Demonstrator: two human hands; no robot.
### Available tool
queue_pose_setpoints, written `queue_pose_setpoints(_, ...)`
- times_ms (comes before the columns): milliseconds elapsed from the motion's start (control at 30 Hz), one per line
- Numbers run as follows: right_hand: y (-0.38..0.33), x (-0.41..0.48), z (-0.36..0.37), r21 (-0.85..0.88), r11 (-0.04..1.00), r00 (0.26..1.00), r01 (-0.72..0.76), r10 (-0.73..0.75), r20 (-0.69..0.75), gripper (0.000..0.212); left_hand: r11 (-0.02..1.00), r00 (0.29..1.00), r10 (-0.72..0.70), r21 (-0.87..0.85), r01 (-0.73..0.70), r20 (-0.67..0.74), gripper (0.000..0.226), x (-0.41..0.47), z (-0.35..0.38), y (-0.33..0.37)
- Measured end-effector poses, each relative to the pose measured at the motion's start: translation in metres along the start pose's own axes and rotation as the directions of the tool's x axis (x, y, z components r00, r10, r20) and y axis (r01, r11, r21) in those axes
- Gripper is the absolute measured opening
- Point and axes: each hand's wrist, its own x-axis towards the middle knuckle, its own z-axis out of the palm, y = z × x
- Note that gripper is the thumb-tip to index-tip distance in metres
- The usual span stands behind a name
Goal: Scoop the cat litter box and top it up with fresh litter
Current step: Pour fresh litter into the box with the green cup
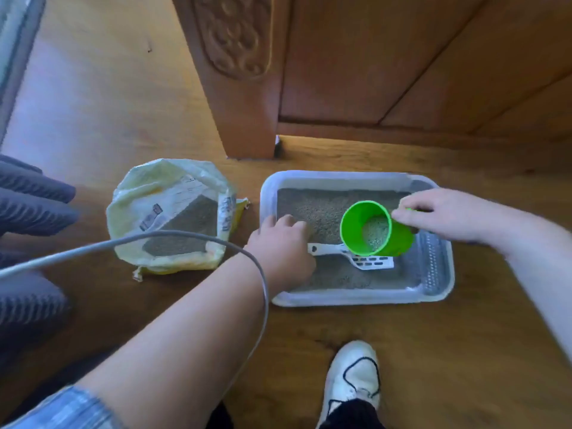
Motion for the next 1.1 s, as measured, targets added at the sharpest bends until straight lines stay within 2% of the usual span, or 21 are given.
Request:
queue_pose_setpoints(67,0.009,0.002,0.034,-0.073,0.995,0.998,-0.062,0.063,0.001,0.040,0.997,0.996,-0.062,0.052,0.059,0.061,0.044,0.006,0.006,0.005)
queue_pose_setpoints(167,0.011,0.002,0.075,-0.172,0.975,0.990,-0.143,0.140,-0.027,0.039,0.996,0.996,-0.050,0.077,0.044,0.077,0.054,0.020,0.013,0.011)
queue_pose_setpoints(300,0.015,0.003,0.113,-0.344,0.932,0.985,-0.110,0.054,-0.167,0.041,0.990,0.993,-0.064,0.133,0.051,0.096,0.077,0.032,0.028,0.006)
queue_pose_setpoints(367,0.012,0.005,0.121,-0.347,0.934,0.980,-0.086,0.017,-0.198,0.043,0.988,0.994,-0.061,0.149,0.046,0.092,0.081,0.036,0.034,0.001)
queue_pose_setpoints(433,0.004,0.005,0.124,-0.374,0.927,0.978,-0.030,-0.051,-0.204,0.039,0.991,0.994,-0.064,0.123,0.053,0.092,0.079,0.035,0.031,0.000)
queue_pose_setpoints(533,-0.006,0.009,0.123,-0.439,0.898,0.974,0.008,-0.107,-0.201,0.032,0.993,0.994,-0.066,0.103,0.058,0.083,0.063,0.035,0.027,-0.005)
queue_pose_setpoints(600,-0.008,0.012,0.123,-0.497,0.868,0.974,-0.005,-0.109,-0.199,0.031,0.995,0.995,-0.055,0.087,0.048,0.078,0.059,0.035,0.026,-0.007)
queue_pose_setpoints(800,-0.012,0.017,0.128,-0.492,0.870,0.986,0.039,-0.112,-0.120,0.029,0.998,0.996,-0.052,0.044,0.049,0.073,0.051,0.027,0.025,-0.008)
queue_pose_setpoints(900,-0.013,0.016,0.128,-0.558,0.830,0.988,0.003,-0.087,-0.124,0.031,0.998,0.994,-0.059,0.042,0.055,0.088,0.051,0.025,0.024,-0.008)
queue_pose_setpoints(1000,-0.015,0.017,0.129,-0.532,0.846,0.982,0.027,-0.122,-0.145,0.034,0.998,0.993,-0.061,0.035,0.058,0.096,0.053,0.023,0.022,-0.009)
queue_pose_setpoints(1100,-0.019,0.018,0.129,-0.545,0.838,0.988,-0.020,-0.068,-0.140,0.032,0.998,0.994,-0.065,0.026,0.063,0.087,0.053,0.021,0.021,-0.011)
